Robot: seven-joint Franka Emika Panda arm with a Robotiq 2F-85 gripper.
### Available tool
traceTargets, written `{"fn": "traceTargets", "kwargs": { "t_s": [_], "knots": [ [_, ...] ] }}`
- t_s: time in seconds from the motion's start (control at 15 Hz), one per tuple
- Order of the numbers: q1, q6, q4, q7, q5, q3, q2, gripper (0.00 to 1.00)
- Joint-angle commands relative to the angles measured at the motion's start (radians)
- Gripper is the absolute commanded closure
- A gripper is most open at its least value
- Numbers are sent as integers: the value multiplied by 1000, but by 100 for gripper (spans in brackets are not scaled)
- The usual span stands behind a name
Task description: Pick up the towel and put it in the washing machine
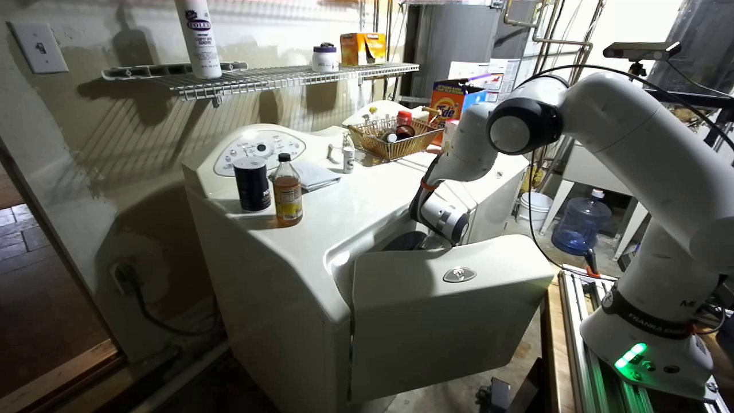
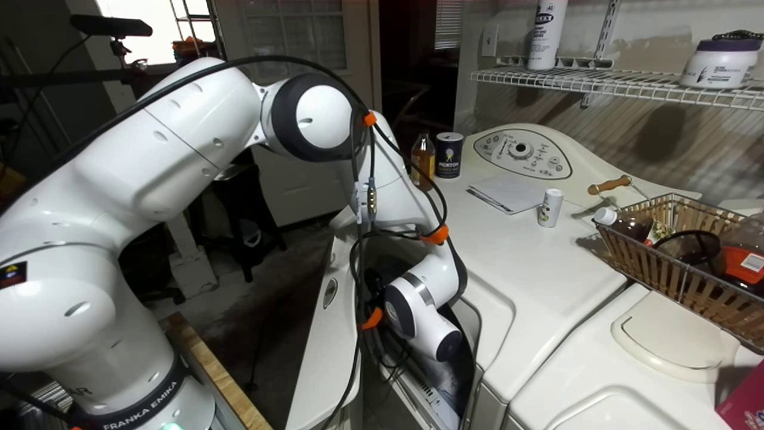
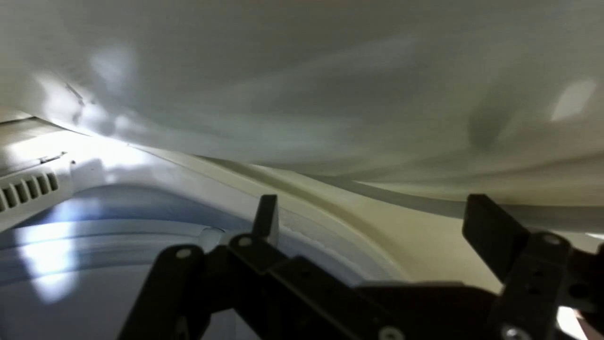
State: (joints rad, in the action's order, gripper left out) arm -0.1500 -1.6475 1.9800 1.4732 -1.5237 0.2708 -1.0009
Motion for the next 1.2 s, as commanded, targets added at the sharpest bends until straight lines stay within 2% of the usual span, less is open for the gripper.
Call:
{"fn": "traceTargets", "kwargs": {
  "t_s": [0.0, 0.13, 0.4, 0.93, 1.13],
  "knots": [
    [-6, 3, -22, -105, 139, 7, 3, 0],
    [-3, -15, -11, -152, 192, 12, 13, 0],
    [-5, -71, 21, -241, 193, 9, 38, 0],
    [1, -244, 114, -498, 101, -31, 107, 0],
    [1, -313, 140, -535, 82, -38, 140, 0]
  ]
}}
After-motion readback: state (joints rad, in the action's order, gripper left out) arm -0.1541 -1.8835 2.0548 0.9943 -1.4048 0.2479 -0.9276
